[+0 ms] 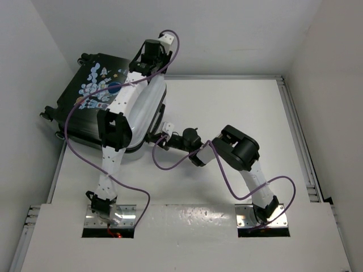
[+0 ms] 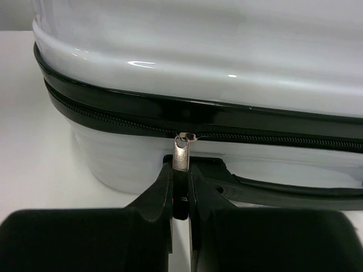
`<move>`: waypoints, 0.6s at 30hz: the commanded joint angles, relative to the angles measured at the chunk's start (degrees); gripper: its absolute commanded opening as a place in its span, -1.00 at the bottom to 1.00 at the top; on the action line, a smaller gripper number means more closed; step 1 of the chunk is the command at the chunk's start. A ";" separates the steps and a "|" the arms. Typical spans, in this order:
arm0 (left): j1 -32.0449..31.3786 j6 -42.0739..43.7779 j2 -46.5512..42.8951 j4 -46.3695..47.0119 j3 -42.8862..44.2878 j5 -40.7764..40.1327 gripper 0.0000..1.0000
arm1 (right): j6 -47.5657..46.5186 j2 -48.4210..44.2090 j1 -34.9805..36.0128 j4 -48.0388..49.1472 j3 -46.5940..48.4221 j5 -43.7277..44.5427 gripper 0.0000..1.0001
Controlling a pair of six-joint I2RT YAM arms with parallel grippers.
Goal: Pack the luggage
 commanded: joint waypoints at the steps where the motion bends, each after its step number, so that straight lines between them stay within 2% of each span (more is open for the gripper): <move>1: 2.58 2.26 -0.36 -13.77 -3.36 -3.87 -0.05 | -4.08 2.20 -2.26 15.30 1.99 0.41 -1.00; 7: 4.25 2.97 0.78 -25.53 -3.99 -1.93 -0.30 | -7.87 4.48 -5.87 13.62 6.82 4.28 -1.00; 18: 4.87 3.59 2.45 -32.41 -4.51 -0.79 -0.44 | -12.97 6.94 -13.60 11.34 13.15 7.53 -1.00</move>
